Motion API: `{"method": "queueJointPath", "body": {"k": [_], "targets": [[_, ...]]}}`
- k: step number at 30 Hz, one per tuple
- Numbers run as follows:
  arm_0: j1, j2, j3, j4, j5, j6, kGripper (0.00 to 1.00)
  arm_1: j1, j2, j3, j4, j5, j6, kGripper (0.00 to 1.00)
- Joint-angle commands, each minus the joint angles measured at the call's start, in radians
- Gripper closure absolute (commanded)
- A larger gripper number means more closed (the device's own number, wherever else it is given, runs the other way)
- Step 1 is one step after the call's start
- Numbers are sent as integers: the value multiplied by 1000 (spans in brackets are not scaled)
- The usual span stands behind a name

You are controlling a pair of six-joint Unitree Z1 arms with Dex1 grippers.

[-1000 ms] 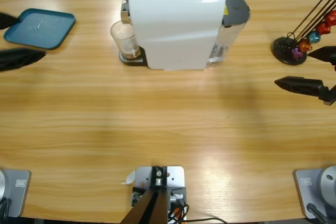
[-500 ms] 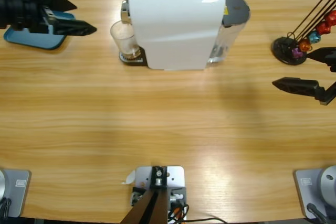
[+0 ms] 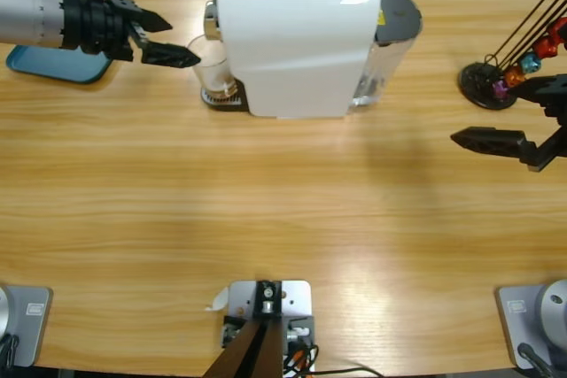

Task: Pour coffee

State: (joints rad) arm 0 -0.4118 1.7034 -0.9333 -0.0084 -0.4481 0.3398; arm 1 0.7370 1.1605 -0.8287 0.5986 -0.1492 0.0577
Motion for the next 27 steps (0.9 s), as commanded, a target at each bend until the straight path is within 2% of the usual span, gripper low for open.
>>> {"method": "queueJointPath", "body": {"k": [1, 13, 27], "targets": [[-17, 95, -31, -13, -42, 39, 4, 13, 41, 10, -11, 14, -12, 0], [-41, 175, -99, -13, -43, 44, 4, 13, 50, 10, -12, 20, -12, 0], [-56, 220, -89, -13, -34, 60, 4, 13, 30, 40, -51, 25, -1, 0]]}}
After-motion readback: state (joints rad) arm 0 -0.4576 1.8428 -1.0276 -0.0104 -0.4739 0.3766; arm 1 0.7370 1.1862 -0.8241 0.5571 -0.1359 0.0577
